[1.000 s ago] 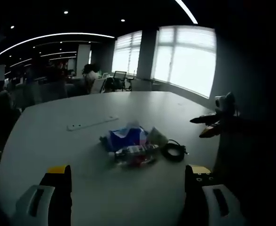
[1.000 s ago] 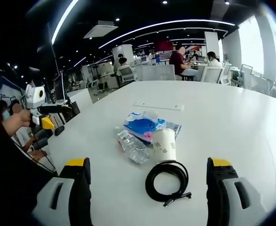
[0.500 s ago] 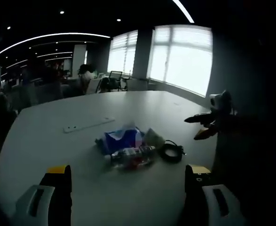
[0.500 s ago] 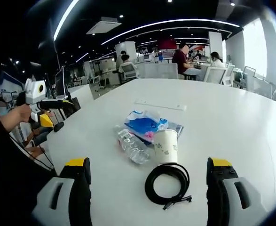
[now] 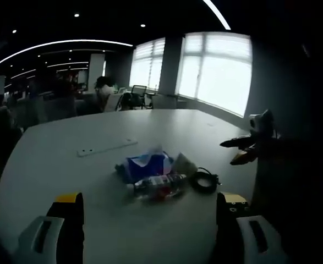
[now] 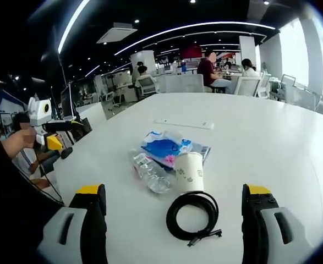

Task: Arrange the tabletop items into an orderly group along one side of the table until the central work area is clear of visible clutter.

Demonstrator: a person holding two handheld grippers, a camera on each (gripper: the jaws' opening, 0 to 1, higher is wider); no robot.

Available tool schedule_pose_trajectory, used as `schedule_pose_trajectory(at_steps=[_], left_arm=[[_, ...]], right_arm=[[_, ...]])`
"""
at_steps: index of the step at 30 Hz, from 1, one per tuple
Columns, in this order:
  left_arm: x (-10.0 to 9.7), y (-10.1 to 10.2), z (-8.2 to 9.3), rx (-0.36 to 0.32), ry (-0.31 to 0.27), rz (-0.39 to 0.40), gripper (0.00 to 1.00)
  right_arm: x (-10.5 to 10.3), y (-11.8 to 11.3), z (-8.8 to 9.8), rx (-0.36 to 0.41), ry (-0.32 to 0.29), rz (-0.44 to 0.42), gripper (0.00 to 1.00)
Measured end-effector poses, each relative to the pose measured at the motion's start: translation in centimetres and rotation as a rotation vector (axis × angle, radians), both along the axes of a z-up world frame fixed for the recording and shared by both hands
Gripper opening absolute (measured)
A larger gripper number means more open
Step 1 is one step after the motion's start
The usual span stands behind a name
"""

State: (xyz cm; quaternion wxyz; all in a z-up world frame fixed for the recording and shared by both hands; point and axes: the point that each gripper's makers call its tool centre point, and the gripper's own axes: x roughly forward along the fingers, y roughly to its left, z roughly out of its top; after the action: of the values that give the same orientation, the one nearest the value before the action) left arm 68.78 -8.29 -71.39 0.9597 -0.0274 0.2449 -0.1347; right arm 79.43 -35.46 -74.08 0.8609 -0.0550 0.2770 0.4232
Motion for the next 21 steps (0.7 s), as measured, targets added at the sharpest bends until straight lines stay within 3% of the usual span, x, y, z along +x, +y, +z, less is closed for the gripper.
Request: schedule_pose_trajectory(at_steps=[13,21], left_arm=[[-0.2,-0.1,0.0,-0.005,-0.010,0.002,0.99],[-0.5,-0.6,0.8,-0.006,-0.023,-0.001,0.99]], right_arm=[[0.0,0.3,0.1,-0.009,-0.014,0.002,0.99],[-0.2,1.6,0.8,-0.001,-0.022,0.027,0.97]])
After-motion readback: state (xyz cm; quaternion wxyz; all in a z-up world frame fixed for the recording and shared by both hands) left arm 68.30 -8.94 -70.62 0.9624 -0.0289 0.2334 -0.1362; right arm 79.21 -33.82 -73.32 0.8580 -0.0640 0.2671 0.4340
